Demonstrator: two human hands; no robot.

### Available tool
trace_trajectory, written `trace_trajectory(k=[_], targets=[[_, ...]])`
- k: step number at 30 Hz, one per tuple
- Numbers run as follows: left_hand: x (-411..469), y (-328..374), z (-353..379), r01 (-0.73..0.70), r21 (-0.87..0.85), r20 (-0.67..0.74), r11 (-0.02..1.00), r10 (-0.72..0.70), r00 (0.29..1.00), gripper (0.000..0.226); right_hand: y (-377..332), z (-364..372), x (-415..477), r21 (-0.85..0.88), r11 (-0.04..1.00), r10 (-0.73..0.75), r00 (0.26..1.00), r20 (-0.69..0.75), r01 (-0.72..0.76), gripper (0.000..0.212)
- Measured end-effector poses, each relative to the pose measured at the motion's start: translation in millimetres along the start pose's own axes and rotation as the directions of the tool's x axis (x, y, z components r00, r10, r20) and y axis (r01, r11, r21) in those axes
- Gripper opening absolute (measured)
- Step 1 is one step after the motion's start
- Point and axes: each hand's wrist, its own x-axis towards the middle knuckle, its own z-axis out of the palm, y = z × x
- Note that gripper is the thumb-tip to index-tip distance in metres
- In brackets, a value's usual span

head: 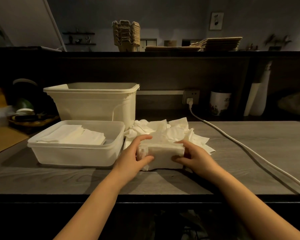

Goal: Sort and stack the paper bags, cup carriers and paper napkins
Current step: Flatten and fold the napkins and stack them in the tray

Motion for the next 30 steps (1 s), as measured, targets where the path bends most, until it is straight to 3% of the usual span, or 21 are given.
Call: trace_trajectory(k=[5, 9, 13, 19, 24, 30], targets=[[-1, 0, 2, -0.017, 0.072, 0.047, 0.997, 0.013, 0.999, 0.067, 1, -2, -1, -0.034, 0.999, 0.007, 0.998, 0.069, -0.005, 0.046], [-1, 5, 0, -0.034, 0.057, -0.004, 0.998, 0.034, 0.999, 0.069, 3, -3, 0, 0.020, 1.000, -0.016, 0.999, -0.032, 0.016, 0.042], [-3, 5, 1, 0.005, 0.121, 0.063, 0.993, -0.013, 0.998, 0.073, 3, -3, -1, -0.073, 0.997, -0.010, 1.000, 0.023, 0.012, 0.046], [-2, 2, 4, 0.028, -0.032, 0.067, 0.999, -0.026, 0.997, 0.094, -1, -1, -2, 0.101, 0.995, -0.020, 1.000, -0.001, 0.020, 0.053], [-1, 1, 2, 0.044, -0.006, 0.032, 0.999, -0.044, 0.999, 0.084, -4, -1, -2, 0.020, 0.997, -0.072, 0.995, -0.068, 0.074, 0.028], [8, 5, 0, 0.182, -0.342, -0.043, 0.922, -0.209, 0.977, 0.041, -3, -3, 0, 0.051, 0.999, 0.015, 1.000, -0.025, -0.014, 0.019]])
